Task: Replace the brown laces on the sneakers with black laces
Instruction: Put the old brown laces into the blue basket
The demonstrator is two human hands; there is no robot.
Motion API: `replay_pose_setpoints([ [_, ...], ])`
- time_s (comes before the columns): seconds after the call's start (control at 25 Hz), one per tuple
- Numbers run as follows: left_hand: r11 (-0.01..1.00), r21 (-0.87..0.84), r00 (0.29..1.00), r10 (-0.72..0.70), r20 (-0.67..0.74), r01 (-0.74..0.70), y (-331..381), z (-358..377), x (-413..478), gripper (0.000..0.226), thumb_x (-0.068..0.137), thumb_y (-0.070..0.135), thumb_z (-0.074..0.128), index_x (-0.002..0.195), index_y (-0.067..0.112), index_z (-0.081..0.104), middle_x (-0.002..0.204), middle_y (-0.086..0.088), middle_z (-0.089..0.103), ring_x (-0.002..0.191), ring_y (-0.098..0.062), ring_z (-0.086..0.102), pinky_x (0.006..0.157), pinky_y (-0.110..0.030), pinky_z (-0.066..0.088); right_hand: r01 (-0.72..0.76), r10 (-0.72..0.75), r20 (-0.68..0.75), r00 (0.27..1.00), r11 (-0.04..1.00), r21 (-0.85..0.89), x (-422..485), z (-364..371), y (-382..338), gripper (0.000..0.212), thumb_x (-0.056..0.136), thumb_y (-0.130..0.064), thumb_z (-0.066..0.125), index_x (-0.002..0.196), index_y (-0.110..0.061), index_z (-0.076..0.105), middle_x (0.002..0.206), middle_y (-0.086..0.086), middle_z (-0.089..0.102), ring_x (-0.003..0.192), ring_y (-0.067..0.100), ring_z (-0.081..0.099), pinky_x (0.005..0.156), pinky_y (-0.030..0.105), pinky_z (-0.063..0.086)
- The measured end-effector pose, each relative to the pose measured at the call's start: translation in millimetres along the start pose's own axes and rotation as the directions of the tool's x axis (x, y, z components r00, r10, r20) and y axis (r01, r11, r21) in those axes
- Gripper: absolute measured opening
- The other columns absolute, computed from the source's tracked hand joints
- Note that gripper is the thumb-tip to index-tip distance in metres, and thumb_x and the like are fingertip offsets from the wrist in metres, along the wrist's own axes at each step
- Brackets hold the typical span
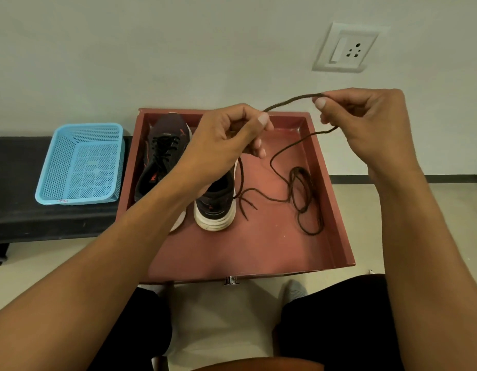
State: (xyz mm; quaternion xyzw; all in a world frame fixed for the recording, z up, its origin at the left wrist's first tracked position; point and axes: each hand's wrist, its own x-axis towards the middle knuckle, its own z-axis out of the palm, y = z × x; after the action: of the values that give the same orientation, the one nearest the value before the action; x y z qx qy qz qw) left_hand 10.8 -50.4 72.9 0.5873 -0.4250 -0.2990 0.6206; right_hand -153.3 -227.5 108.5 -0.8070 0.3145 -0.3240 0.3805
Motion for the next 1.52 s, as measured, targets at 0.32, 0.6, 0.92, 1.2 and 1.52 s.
replay_pose_setpoints([
  [0.32,0.981,-0.187,0.999,-0.046,0.007,0.047,11,6,2,0.026,0.111,0.016,0.048,0.108,-0.001,0.068,0.075,-0.005,0.067,0.068,-0.022,0.069,0.073,-0.029,0.057,0.175,-0.126,0.276,0.953,0.971,-0.161,-9,13,3,0.056,0.092,-0.034,0.079,0.145,-0.033,0.060,0.137,-0.017,0.065,0.126,-0.001,0.060,0.108,0.026,0.049],
  [0.6,0.964,-0.223,0.990,-0.142,0.018,0.143,14,9,-2,0.029,0.112,0.020,0.046,0.101,0.002,0.067,0.075,-0.006,0.068,0.068,-0.021,0.071,0.071,-0.028,0.058,0.289,-0.290,0.218,0.932,0.957,0.039,-16,51,-10,0.024,0.103,-0.019,0.066,0.124,-0.018,0.077,0.111,-0.014,0.077,0.107,-0.004,0.071,0.097,0.020,0.054],
  [0.92,0.947,-0.286,0.989,-0.129,0.071,0.144,25,10,-5,0.034,0.114,0.023,0.039,0.097,0.007,0.063,0.065,0.000,0.053,0.059,-0.017,0.059,0.072,-0.034,0.055,0.036,-0.040,0.077,0.996,0.998,0.055,-2,54,39,0.019,0.101,-0.019,0.067,0.114,-0.014,0.081,0.090,-0.006,0.080,0.088,0.007,0.077,0.094,0.035,0.060],
  [1.2,0.953,-0.301,0.999,-0.025,0.042,0.037,25,4,-2,0.034,0.114,0.022,0.036,0.099,0.011,0.065,0.069,0.001,0.052,0.063,-0.019,0.055,0.069,-0.032,0.049,-0.095,0.105,0.212,0.972,0.994,-0.056,-9,66,60,0.014,0.103,-0.018,0.065,0.102,-0.019,0.079,0.078,-0.004,0.076,0.066,0.006,0.071,0.071,0.026,0.060],
  [1.52,0.985,-0.171,0.978,-0.059,-0.200,0.025,-6,-12,5,0.027,0.111,0.020,0.050,0.120,0.004,0.070,0.095,-0.006,0.074,0.081,-0.016,0.066,0.074,-0.026,0.049,0.313,-0.134,0.558,0.819,0.919,-0.239,-30,92,15,0.021,0.104,-0.034,0.064,0.119,-0.028,0.078,0.076,-0.021,0.066,0.067,-0.008,0.058,0.063,0.009,0.040],
])
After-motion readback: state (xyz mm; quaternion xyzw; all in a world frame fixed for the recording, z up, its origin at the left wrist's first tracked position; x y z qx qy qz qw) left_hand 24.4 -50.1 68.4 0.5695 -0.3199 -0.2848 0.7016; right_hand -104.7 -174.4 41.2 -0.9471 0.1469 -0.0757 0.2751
